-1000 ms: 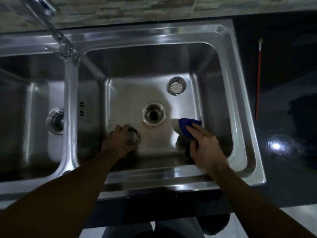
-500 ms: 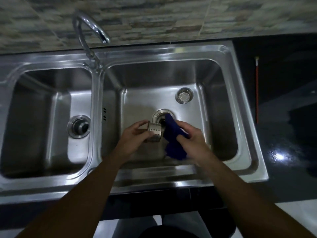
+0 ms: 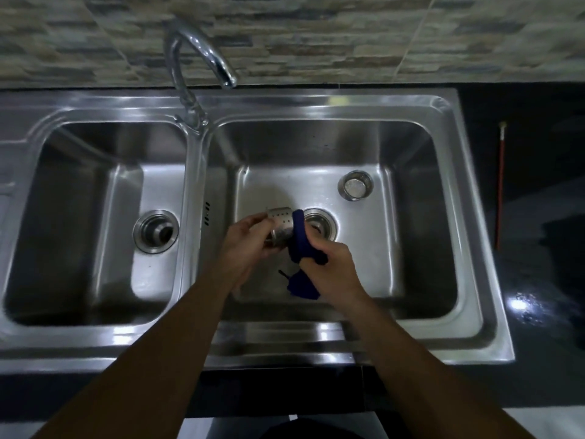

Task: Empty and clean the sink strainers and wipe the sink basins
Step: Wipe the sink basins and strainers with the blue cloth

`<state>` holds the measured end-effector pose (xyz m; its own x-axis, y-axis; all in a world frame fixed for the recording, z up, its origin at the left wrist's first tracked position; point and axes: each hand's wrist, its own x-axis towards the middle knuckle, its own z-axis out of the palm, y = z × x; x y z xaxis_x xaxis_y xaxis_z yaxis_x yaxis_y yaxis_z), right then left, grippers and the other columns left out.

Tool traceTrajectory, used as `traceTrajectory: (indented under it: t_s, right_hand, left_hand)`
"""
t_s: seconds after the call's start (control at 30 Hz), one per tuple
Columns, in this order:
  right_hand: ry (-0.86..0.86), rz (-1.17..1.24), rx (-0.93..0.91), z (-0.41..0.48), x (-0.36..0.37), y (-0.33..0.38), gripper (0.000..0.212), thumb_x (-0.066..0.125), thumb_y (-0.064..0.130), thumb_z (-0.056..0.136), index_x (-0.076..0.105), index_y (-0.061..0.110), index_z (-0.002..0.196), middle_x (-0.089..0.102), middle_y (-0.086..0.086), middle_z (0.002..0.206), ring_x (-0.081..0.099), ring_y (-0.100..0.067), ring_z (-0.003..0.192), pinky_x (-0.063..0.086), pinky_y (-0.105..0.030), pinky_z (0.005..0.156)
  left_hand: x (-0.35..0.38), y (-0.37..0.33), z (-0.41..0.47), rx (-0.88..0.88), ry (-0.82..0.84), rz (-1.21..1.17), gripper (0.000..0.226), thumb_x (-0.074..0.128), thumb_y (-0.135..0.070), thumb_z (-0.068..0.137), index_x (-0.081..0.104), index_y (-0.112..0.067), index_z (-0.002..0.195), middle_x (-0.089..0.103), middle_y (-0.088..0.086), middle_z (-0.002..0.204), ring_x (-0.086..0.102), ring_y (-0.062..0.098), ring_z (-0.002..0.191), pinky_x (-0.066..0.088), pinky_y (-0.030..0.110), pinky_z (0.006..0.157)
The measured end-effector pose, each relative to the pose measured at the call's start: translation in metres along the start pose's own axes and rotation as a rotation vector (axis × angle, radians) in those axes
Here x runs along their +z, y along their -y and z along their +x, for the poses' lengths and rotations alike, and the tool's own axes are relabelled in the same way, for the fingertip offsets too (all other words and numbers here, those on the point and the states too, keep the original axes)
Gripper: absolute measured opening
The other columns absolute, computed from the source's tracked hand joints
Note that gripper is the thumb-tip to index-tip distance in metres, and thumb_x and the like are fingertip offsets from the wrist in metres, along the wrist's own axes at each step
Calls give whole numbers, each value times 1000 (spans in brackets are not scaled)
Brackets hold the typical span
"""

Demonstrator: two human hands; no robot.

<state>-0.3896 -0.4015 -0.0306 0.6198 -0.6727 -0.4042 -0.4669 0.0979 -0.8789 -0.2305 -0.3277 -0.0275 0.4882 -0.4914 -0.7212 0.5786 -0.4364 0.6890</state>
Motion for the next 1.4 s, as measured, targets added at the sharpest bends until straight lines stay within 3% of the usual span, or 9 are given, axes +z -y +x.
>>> traceTrajectory:
  t_s: [0.1,0.27,0.4,0.67,0.83,1.03,1.17,1.23,1.4]
  right_hand:
    - [-64,3,-46,-1,-3,-8,75,60,-13,82,55,37,137,62,3,141,63,-10,121,51,-13,98]
    - [-54,4,35,19,-15,-18,69,60,-10,84,59,33,137,75,2,106,67,-7,90,55,-24,80]
    - [40,23,69,15,-27,-26,75,57,-16,81,64,46,124,74,13,119,70,-1,99,51,-19,84]
    - [11,115,156,7,-54,-57,72,53,-21,81,68,29,131,77,-6,109,71,-21,85,56,-42,80]
    - [-120,75,195,16,-76,-70,70,52,-26,80,71,28,120,79,16,96,70,6,80,51,-8,73]
    - [-259,-178,245,34,-94,-85,61,65,-11,80,68,25,130,72,2,125,65,-7,97,51,-29,104]
    - [-211,-466,145,47,-98,-93,61,70,-7,78,67,21,132,64,-1,137,59,-6,115,26,10,95]
    - [-113,-553,116,55,-99,-98,60,68,-7,80,63,13,136,54,-10,148,58,-13,123,19,14,94]
    - [213,-1188,135,61,-88,-126,73,50,53,95,24,28,159,7,-7,170,25,-36,145,21,-38,119]
  left_hand:
    - [5,5,4,-78,41,176,36,72,-21,90,63,-16,124,72,10,108,77,23,91,63,40,85]
    - [13,10,18,-89,71,103,28,72,-16,89,67,-20,117,73,8,110,76,22,94,64,38,82]
    - [19,0,57,23,-66,41,30,77,-21,84,70,-18,113,78,4,102,77,19,91,63,40,85]
    - [13,-27,145,293,-294,745,75,88,-47,64,63,-22,130,67,-1,124,62,17,120,45,17,91]
    - [12,-28,171,317,-272,868,90,86,-33,73,41,-24,151,38,15,154,34,26,144,30,27,117]
    - [7,-16,177,343,-285,907,94,84,-37,75,35,-26,154,22,16,160,28,31,147,29,33,119]
    - [1,-15,158,397,-312,934,101,81,-47,77,27,-17,157,27,18,158,30,33,147,32,37,117]
    - [-6,-18,133,466,-327,994,88,72,-49,85,30,-15,155,31,16,157,35,33,144,37,40,113]
    - [-55,-20,50,977,-370,1344,41,49,-27,97,54,-12,135,57,13,134,56,32,122,49,45,102]
